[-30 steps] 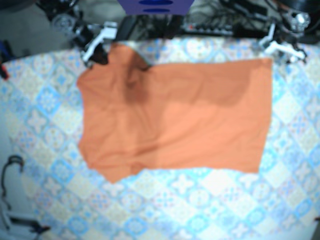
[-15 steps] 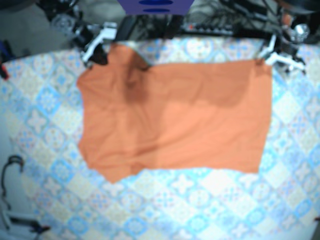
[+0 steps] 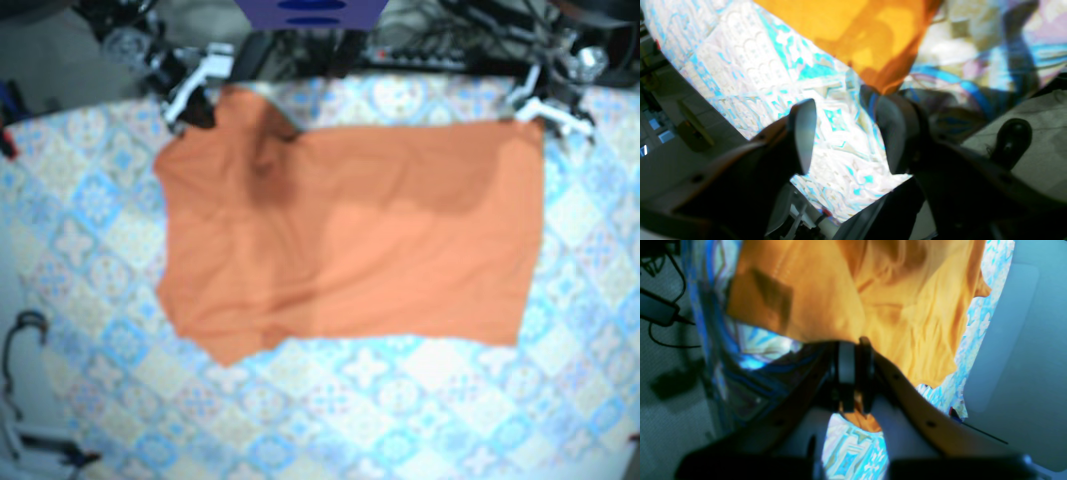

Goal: Fold the T-shirt properly
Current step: 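Adjust the grip on the shoulder corners with both grippers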

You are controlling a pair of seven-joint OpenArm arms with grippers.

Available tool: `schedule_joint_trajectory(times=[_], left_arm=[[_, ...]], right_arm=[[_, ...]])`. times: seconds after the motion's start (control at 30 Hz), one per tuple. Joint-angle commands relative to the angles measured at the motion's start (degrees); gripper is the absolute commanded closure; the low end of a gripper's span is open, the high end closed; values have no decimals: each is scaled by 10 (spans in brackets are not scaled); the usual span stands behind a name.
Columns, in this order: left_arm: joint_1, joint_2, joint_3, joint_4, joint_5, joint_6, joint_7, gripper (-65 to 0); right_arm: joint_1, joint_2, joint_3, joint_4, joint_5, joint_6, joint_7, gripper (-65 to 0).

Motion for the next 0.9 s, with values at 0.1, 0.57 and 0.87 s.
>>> schedule_joint_trajectory(times=[0.1,0.57,0.87], left_arm=[[14,-10,-4,-13,2,6,1,-306],[-5,-10,-4,-25,4,6,1,-306],[-40,-10,23,-70,7,6,1,-306]], right_arm=[[-1,5,2,7,7,-9,4,-27],[-1,5,2,7,7,-9,4,-27],[-2,5,2,7,7,-9,4,-27]])
